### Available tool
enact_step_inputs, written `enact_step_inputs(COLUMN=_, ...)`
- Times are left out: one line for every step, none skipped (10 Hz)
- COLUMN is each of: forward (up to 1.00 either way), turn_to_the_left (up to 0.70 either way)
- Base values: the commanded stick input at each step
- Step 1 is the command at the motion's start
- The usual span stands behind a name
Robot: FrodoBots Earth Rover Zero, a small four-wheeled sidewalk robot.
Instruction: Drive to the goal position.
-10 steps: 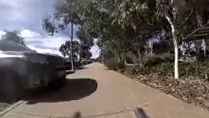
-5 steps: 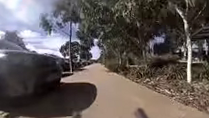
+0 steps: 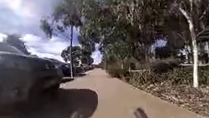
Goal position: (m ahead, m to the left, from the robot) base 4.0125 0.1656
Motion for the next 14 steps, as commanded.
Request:
enact_step_inputs(forward=1.0, turn_to_the_left=0.0)
enact_step_inputs(forward=1.0, turn_to_the_left=0.0)
enact_step_inputs(forward=1.0, turn_to_the_left=0.0)
enact_step_inputs(forward=1.0, turn_to_the_left=0.0)
enact_step_inputs(forward=1.0, turn_to_the_left=0.0)
enact_step_inputs(forward=1.0, turn_to_the_left=0.0)
enact_step_inputs(forward=1.0, turn_to_the_left=0.0)
enact_step_inputs(forward=1.0, turn_to_the_left=0.0)
enact_step_inputs(forward=1.0, turn_to_the_left=0.0)
enact_step_inputs(forward=1.0, turn_to_the_left=0.0)
enact_step_inputs(forward=1.0, turn_to_the_left=0.0)
enact_step_inputs(forward=1.0, turn_to_the_left=0.0)
enact_step_inputs(forward=1.0, turn_to_the_left=0.0)
enact_step_inputs(forward=1.0, turn_to_the_left=0.0)
